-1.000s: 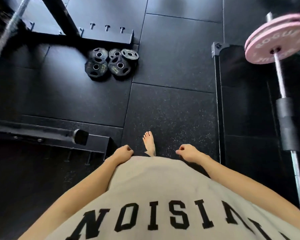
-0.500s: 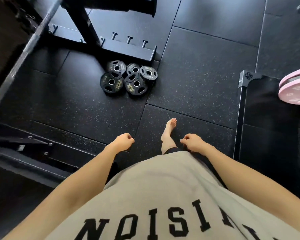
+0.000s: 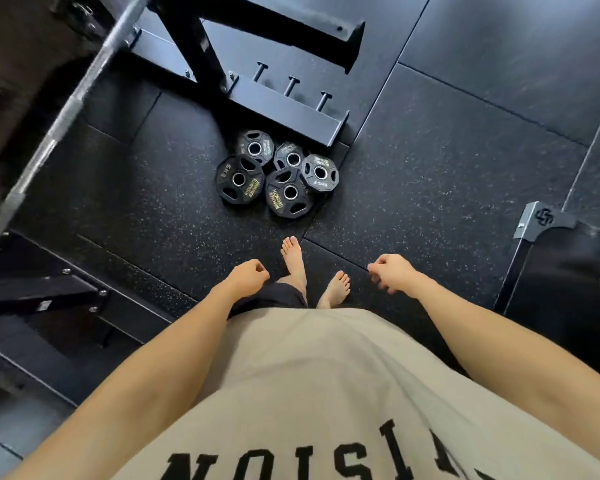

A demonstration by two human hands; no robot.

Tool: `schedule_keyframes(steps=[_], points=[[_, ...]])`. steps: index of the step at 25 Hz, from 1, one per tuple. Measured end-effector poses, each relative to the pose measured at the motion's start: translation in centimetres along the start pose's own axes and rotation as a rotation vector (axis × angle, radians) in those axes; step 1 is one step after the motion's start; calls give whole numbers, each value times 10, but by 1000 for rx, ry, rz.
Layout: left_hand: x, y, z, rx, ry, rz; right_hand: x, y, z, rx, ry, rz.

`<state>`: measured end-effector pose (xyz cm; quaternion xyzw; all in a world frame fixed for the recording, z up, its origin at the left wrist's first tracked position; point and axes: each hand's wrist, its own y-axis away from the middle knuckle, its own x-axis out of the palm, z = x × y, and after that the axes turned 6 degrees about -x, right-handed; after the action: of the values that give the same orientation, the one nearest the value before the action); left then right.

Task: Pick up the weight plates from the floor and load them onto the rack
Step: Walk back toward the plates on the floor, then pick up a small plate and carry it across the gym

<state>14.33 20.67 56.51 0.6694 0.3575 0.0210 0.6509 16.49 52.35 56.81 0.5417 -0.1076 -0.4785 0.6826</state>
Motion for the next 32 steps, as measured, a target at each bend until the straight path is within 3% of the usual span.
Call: schedule_keyframes(steps=[5,12,21,27,32], points=[[-53,-71,-42,-26,-37,84,-44,-66,50,76,-115,-41],[-101,-223,-110,-45,-40,129,-71,-233,88,193,-297,-78],[-46,-519,-165,-70,137,36,-37,-534,52,302,-392,-91],[-5,-653,-201,-111,388,-33,-6,-675,10,336,-448,-128],[20,-703,-207,-54,204,-154,33,-730,1,326,-678,-32]])
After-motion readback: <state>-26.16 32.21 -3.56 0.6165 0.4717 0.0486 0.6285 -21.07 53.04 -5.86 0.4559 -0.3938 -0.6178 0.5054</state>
